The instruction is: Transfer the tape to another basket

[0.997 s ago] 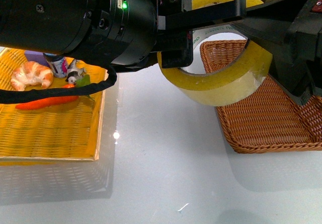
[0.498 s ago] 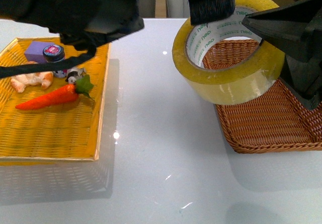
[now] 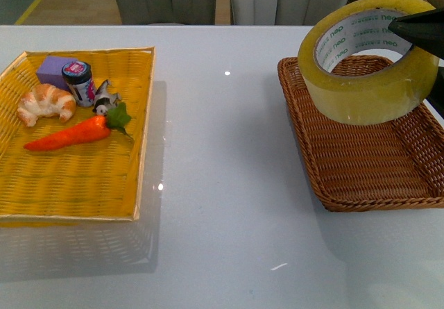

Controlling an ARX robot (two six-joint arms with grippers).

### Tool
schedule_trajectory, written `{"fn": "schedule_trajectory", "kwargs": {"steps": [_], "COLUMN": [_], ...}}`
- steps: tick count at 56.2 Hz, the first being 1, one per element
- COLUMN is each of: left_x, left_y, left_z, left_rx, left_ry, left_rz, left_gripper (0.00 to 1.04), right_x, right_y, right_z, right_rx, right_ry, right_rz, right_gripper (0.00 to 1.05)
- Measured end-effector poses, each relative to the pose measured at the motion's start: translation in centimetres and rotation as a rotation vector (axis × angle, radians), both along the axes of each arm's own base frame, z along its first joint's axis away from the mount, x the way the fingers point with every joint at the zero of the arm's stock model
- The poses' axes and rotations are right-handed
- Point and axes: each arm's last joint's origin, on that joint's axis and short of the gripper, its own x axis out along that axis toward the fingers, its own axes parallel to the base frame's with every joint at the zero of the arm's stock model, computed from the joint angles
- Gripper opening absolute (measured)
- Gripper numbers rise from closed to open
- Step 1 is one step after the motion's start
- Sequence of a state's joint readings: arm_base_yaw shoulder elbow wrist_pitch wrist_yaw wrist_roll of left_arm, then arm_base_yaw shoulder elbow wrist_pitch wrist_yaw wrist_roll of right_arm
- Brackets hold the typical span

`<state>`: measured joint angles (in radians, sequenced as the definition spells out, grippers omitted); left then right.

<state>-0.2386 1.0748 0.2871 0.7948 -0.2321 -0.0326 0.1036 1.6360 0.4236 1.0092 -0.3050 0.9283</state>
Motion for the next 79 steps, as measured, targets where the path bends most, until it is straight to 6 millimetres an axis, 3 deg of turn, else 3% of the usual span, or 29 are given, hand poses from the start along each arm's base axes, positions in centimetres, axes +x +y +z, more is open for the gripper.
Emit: {"fn": "schedule_trajectory", "kwargs": {"steps": [9,21,33,51,61,72,77,79], "left_x": [-1.8,-3.6,-5.1,-6.6,-7.2,-7.9,-8.2,-8.3], "left_y": [1.3,2.4,3.3,4.2,4.2,4.2,4.2,4.2], "left_z": [-1.3,-2.1,-2.7,-3.8,-3.5,-3.4,-3.4,-3.4], "left_rx": [0.016,0.023,0.024,0.025,0.025,0.025,0.025,0.025], "left_ry": [0.016,0.015,0.015,0.012,-0.003,-0.006,-0.008,-0.008], "left_rz": [-0.002,0.0,-0.019,0.002,0.002,0.003,0.003,0.003], "left_gripper": [0.01,0.02,0.02,0.02,0.02,0.02,0.02,0.02], "right_x": [2.8,6.7,10.2,12.5,12.9,11.9,10.8,10.4], "right_y": [-1.8,-3.9,-5.1,-5.5,-5.6,-5.9,-6.6,-7.0], "right_z": [-1.4,-4.0,-8.0,-12.6,-13.5,-13.5,-11.7,-10.4], "right_rx": [0.005,0.022,0.068,0.078,0.085,0.078,0.074,0.073], "right_ry": [0.033,0.089,0.163,0.261,0.292,0.324,0.3,0.27], "right_rz": [-0.056,-0.135,-0.212,-0.263,-0.279,-0.292,-0.308,-0.313], "right_gripper": [0.47,0.47,0.47,0.47,0.47,0.77,0.96,0.96]}}
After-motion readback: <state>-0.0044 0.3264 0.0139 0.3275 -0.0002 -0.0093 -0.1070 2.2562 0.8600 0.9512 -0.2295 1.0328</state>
